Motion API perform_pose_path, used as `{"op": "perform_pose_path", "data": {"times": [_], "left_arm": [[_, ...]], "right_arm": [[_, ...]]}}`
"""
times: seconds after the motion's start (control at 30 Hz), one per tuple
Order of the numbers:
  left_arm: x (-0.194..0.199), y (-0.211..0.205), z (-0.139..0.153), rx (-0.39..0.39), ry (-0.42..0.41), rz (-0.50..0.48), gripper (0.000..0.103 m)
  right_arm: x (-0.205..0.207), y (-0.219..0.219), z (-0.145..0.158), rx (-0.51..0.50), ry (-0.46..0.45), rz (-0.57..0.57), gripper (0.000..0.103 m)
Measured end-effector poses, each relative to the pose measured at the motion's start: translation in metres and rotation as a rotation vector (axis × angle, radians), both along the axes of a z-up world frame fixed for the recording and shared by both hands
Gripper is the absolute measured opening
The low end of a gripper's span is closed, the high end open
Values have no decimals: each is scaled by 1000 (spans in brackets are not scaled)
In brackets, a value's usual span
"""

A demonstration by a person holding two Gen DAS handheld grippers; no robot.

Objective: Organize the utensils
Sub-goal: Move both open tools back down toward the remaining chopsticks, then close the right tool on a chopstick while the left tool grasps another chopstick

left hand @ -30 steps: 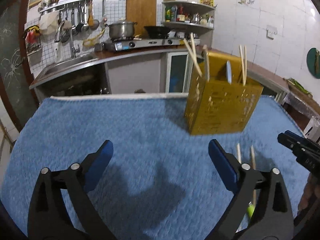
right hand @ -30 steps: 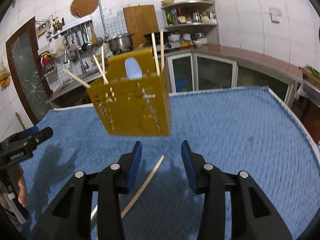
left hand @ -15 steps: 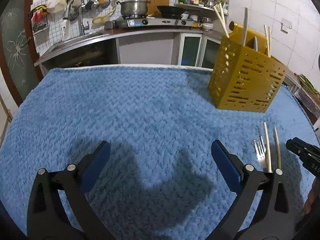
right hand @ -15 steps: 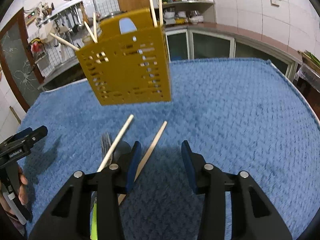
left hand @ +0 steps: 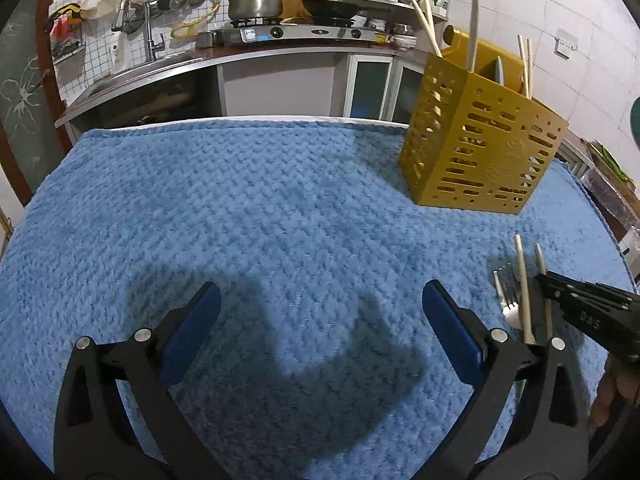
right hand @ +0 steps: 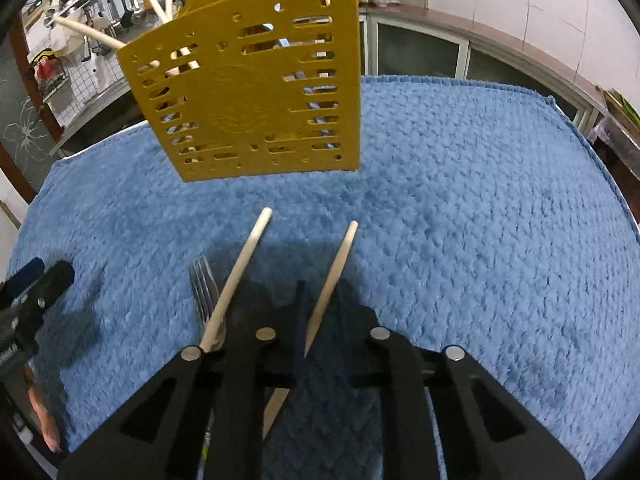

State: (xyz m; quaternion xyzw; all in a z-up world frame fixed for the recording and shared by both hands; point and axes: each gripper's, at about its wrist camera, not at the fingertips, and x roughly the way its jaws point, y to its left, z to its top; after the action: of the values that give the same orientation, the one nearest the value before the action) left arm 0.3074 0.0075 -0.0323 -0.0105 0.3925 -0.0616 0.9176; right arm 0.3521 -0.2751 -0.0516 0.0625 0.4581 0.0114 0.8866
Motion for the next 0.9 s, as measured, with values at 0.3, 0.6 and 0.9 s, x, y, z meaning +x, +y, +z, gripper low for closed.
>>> {"op": "perform_pose_path", "data": {"times": [0.3,0.6,0.9], "left_arm": [[-10,-30,7,5,6,-55,97],[-12,-62,10,-13,49,-108,82],[-10,-104,5,-12,95,-194,62]], "right_arm": [[0,-26,8,9,-11,30,12],[-3,-58,19,-42,-30,44,12],[-10,-94,12,-75,7,44,6]]}}
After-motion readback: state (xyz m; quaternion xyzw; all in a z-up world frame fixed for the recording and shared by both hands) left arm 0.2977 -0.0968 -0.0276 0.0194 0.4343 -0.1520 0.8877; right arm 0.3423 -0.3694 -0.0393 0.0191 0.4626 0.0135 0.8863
